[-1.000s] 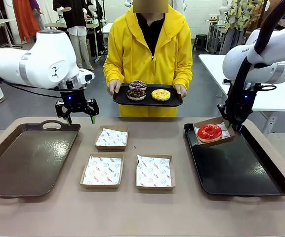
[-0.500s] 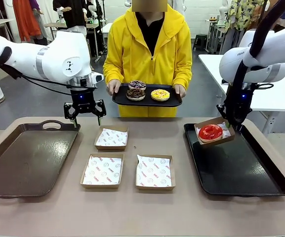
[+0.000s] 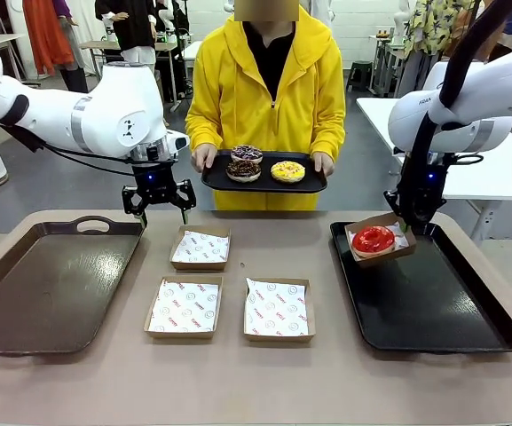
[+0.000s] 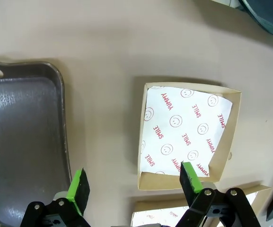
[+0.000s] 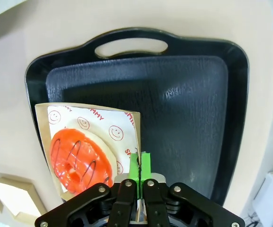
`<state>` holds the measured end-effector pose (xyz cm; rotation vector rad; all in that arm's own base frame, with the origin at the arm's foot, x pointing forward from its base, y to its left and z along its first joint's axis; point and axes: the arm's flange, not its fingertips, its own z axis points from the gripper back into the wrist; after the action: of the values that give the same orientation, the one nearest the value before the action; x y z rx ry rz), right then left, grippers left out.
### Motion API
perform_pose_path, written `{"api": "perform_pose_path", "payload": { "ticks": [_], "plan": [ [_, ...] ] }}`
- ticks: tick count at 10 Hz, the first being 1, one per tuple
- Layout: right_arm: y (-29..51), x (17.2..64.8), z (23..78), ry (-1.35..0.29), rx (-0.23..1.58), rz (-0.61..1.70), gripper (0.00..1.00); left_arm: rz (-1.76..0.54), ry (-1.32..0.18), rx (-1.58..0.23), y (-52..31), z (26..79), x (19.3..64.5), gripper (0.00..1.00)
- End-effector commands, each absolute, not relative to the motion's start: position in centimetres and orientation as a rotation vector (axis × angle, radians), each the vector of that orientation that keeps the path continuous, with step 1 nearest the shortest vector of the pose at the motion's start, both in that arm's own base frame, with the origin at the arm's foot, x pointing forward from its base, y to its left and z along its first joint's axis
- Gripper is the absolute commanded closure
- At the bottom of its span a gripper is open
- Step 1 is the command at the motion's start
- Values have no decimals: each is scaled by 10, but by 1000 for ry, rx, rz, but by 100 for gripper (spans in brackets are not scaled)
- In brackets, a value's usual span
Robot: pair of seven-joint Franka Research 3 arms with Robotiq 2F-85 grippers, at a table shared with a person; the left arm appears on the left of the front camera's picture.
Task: Individually package the donuts and arrange them on the tray.
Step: Place the picked Paper togo box on the Handle tray while simultaneously picking up another Paper togo box from the table with the other hand.
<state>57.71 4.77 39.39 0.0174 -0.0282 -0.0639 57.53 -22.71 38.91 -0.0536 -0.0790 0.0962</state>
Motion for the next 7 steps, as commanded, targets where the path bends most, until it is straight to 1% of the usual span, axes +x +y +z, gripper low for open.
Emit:
{"api": "perform_pose_path", "payload": {
  "ticks": [1,4,7],
  "plan": [
    [53,584,397,-63,38,-89,99,61,-82,-76,-229,381,575,0],
    [57,592,385,-55,59,-96,99,9,-80,-90,-227,371,584,0],
    [59,597,380,-51,64,-97,99,-16,-34,-122,-220,357,598,0]
  ]
}}
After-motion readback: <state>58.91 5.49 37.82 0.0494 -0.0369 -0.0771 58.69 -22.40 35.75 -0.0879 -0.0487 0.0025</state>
